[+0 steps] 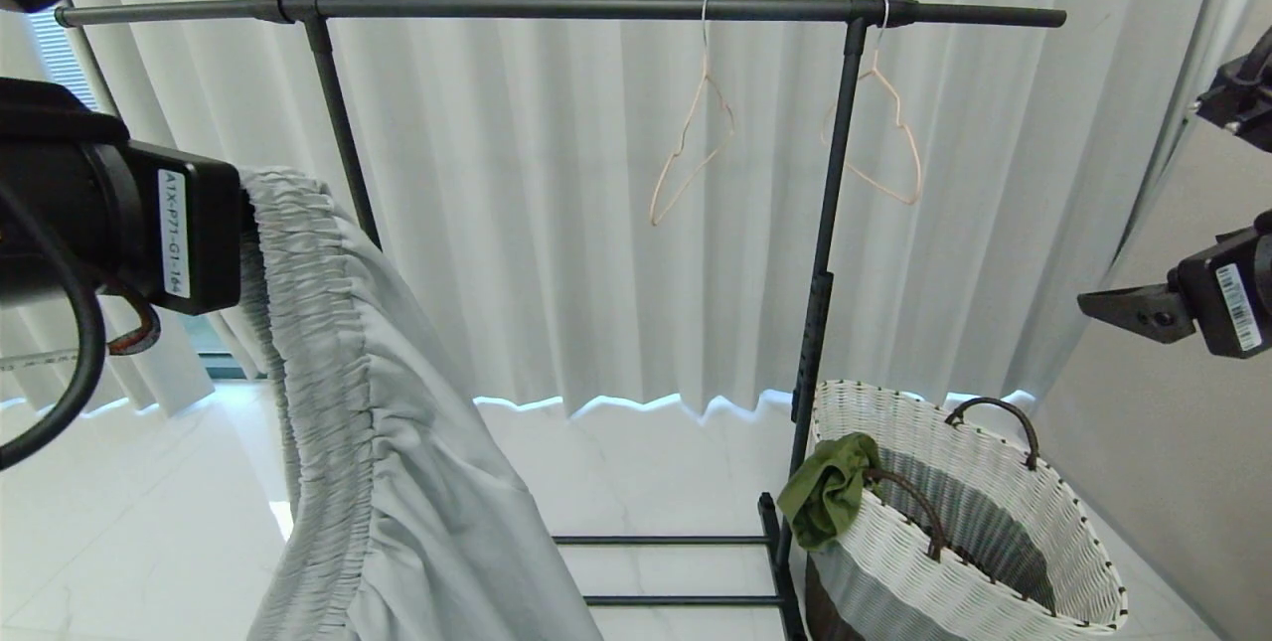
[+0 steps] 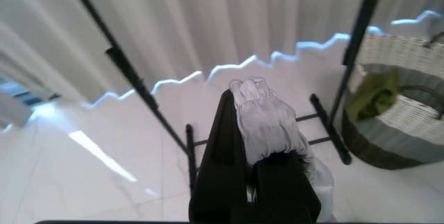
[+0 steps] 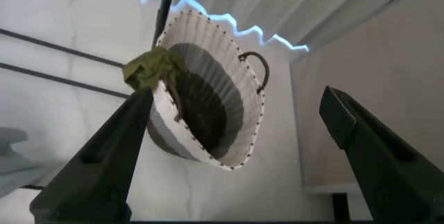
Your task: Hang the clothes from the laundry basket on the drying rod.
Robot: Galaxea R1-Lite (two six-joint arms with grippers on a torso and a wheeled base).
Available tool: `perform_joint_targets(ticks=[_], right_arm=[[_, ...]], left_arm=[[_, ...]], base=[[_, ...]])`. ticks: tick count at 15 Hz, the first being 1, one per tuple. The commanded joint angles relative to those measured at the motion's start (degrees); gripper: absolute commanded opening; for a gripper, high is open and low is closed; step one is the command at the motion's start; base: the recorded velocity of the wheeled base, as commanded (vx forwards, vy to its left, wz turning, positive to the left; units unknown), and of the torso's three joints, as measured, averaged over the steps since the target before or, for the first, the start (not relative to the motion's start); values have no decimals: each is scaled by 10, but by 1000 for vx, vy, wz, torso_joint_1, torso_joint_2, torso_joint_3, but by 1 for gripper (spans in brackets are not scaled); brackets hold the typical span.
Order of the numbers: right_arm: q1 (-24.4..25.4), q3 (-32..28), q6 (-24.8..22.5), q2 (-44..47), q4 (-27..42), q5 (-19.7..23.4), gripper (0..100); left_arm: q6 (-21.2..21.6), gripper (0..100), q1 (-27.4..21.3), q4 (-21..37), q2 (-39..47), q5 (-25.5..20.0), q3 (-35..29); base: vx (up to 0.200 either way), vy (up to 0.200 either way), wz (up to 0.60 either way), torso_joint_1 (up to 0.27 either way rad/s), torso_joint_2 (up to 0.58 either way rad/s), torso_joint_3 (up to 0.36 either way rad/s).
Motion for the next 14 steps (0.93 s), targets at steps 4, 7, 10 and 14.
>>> perform_joint_targets(ticks=[4, 7, 10, 14], right_arm=[[-18, 6, 32, -1, 0, 18, 100], [-23, 6, 52, 0, 0, 22, 100], [-23, 6, 78, 1, -13, 28, 100], [-23, 10, 84, 1, -25, 28, 100]], left_arm=[[0, 0, 49, -1, -4, 1, 17], [1, 0, 45, -1, -8, 0, 18], [23, 0, 46, -1, -12, 0, 20], [70, 0, 45, -1, -23, 0, 34]], base=[[0, 0, 0, 33, -123, -85], [0, 0, 0, 120, -411, -284], [0, 0, 0, 155, -456, -302], [0, 0, 0, 182, -483, -308]])
